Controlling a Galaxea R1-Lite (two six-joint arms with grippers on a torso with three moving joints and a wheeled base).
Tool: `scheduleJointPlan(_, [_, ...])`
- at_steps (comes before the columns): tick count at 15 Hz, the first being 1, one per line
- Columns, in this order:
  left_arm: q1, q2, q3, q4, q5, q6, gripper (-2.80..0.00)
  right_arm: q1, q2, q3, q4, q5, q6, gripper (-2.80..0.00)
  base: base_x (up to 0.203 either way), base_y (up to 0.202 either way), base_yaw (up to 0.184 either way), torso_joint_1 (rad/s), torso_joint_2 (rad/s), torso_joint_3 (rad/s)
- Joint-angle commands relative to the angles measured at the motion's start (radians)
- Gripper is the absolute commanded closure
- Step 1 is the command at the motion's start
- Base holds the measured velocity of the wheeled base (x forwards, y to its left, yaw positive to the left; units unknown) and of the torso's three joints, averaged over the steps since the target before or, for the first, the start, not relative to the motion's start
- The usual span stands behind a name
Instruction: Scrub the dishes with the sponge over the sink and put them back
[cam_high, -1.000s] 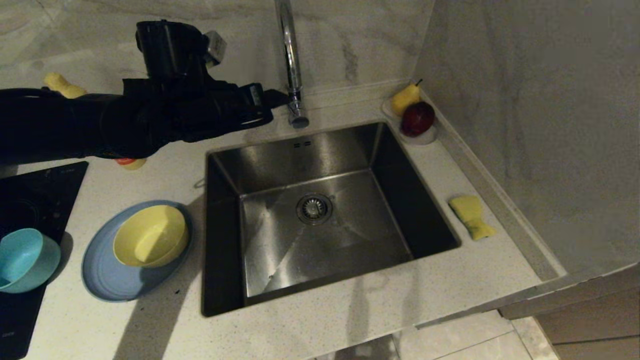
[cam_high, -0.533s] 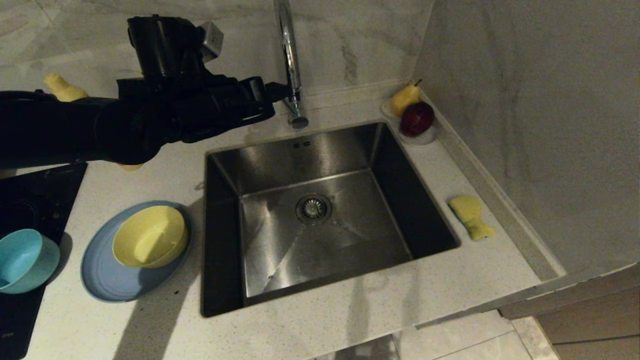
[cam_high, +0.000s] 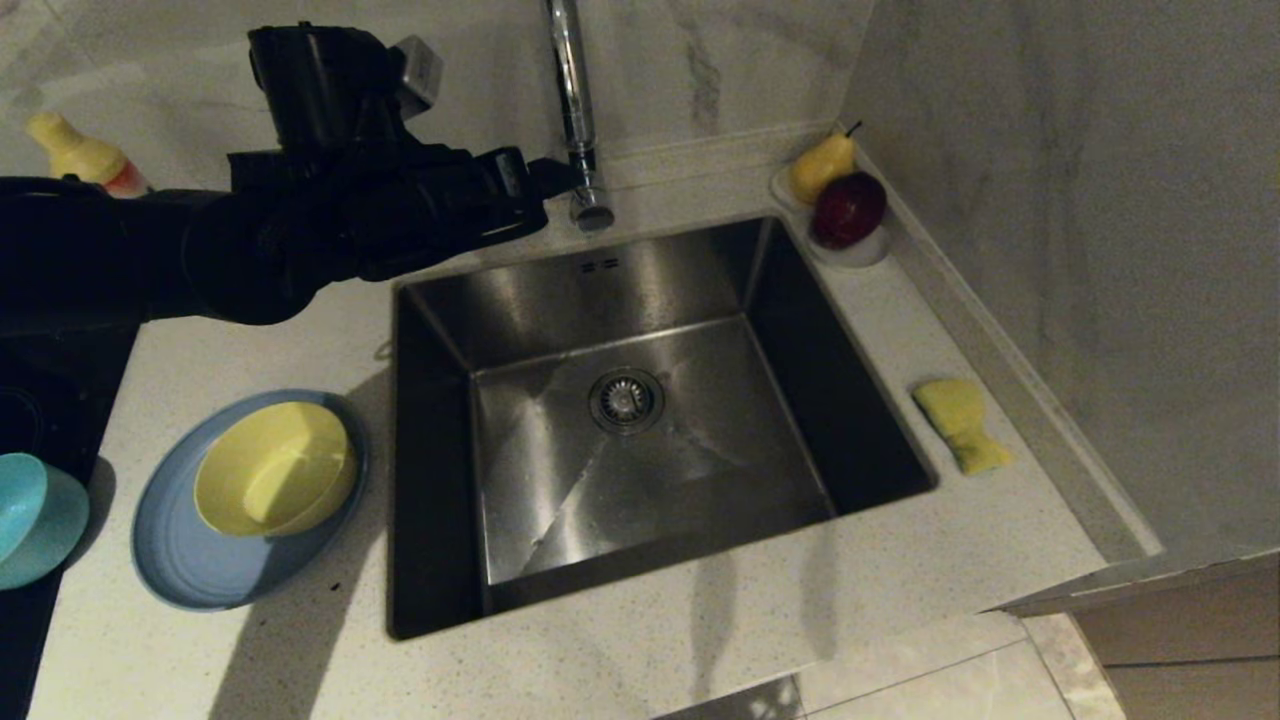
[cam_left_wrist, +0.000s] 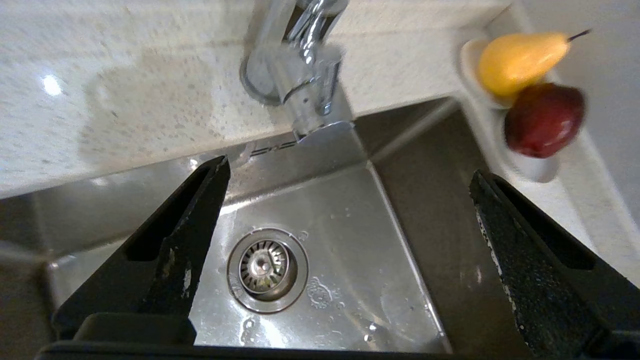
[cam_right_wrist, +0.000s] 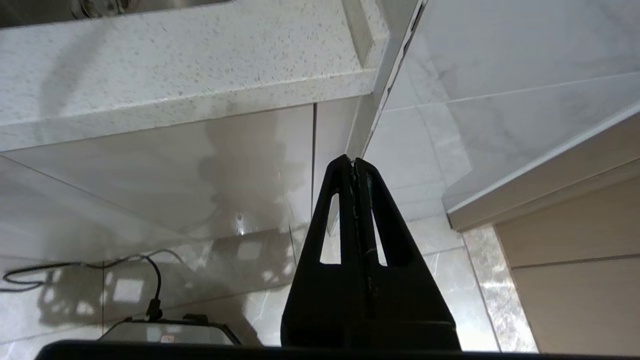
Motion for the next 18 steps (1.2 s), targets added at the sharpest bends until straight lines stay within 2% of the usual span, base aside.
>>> scheduleJointPlan(1, [0.001,0.005,-0.001,-0.007,-0.001,-0.006,-2.8,0.0,-0.002,0.0,0.0,0.0,-0.001,0.0,0.0,0.0,0.0,0.005,0.0,-0.137])
scheduleJointPlan(4, [0.0,0.009,-0.003,-0.032,0.003,-0.02,-2.8,0.0,-0.002,0.0,0.0,0.0,-0.001,0.0,0.0,0.0,0.0,0.003,0.0,-0.044])
scheduleJointPlan(7, [0.001,0.071,-0.03,-0.193,0.018,-0.021,-2.8,0.0,-0.002,0.0,0.0,0.0,-0.001,0.0,0.0,0.0,0.0,0.0,0.0,0.0])
scheduleJointPlan(9, [0.001,0.139,-0.077,-0.208,0.08,-0.016,-2.8,0.0,-0.002,0.0,0.0,0.0,-0.001,0.0,0.0,0.0,0.0,0.0,0.0,0.0])
scheduleJointPlan(11, [0.001,0.224,-0.172,-0.214,0.148,-0.01,-2.8,0.0,-0.002,0.0,0.0,0.0,-0.001,0.0,0.0,0.0,0.0,0.0,0.0,0.0])
scheduleJointPlan(13, [0.001,0.276,-0.22,-0.248,0.183,-0.001,-2.8,0.0,-0.002,0.0,0.0,0.0,-0.001,0.0,0.0,0.0,0.0,0.0,0.0,0.0])
scheduleJointPlan(18, [0.001,0.306,-0.221,-0.269,0.18,0.026,-2.8,0.0,-0.002,0.0,0.0,0.0,-0.001,0.0,0.0,0.0,0.0,0.0,0.0,0.0])
